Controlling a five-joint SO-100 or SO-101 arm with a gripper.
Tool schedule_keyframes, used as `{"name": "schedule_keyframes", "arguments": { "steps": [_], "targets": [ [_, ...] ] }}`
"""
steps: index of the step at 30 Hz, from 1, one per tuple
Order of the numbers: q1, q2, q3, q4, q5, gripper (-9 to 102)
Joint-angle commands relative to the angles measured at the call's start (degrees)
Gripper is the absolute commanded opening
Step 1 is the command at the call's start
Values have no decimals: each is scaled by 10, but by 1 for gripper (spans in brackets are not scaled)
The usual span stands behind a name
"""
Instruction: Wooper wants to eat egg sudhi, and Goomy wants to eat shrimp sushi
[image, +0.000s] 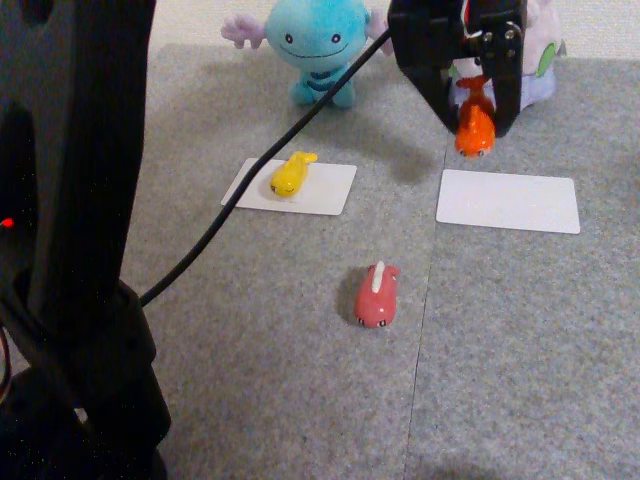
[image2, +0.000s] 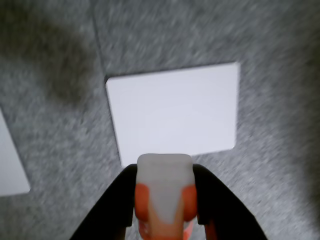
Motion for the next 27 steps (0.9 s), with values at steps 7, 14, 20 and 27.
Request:
{"name": "schedule_keyframes", "arguments": {
  "steps": [7,14,20,27],
  "targets": [
    [28,-33,-23,-87,-12,7],
    [44,-72,-23,-100,-28,6],
    [46,-78,-23,-92,-33,7],
    [45,-78,-22,-93,-33,7]
  ]
}}
